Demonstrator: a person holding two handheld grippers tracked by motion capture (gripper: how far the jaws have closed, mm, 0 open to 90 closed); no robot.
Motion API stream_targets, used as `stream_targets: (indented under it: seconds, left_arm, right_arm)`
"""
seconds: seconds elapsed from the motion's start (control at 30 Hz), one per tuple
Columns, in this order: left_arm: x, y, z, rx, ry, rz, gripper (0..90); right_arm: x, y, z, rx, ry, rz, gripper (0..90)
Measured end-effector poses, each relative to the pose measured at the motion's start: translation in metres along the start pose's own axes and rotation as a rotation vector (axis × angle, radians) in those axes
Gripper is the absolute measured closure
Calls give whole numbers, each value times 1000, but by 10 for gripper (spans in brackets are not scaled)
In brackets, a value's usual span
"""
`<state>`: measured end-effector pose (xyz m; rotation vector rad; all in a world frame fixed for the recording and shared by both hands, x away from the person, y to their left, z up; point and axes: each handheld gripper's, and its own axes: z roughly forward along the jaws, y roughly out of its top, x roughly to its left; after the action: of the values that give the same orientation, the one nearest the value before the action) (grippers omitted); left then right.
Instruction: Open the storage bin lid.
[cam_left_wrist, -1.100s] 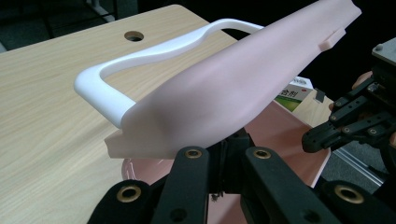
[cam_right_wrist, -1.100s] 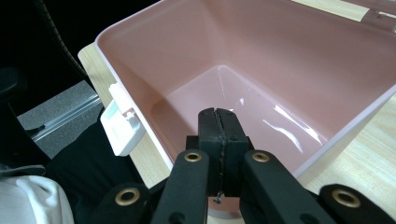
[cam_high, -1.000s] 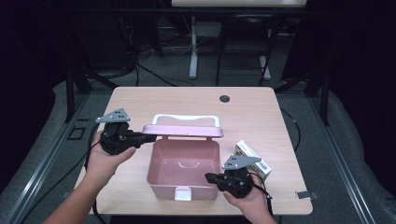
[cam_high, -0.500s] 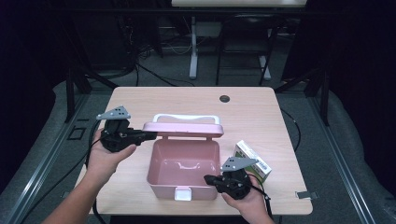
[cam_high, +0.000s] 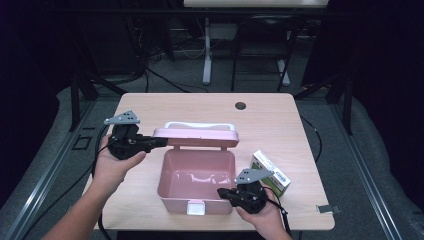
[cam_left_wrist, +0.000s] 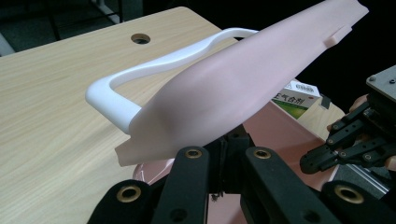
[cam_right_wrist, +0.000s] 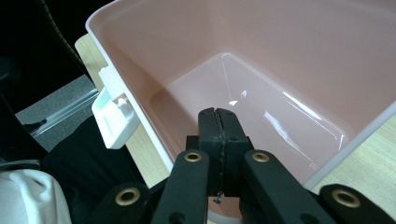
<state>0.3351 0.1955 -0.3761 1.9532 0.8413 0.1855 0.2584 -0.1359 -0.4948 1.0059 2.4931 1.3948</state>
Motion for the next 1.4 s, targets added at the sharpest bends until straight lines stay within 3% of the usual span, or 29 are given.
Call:
stream_targets:
  seconds: [1.4]
  left_arm:
    - [19,16,7,-25,26,-38,900]
  right_arm:
    - [-1,0,11,-9,9,13,900]
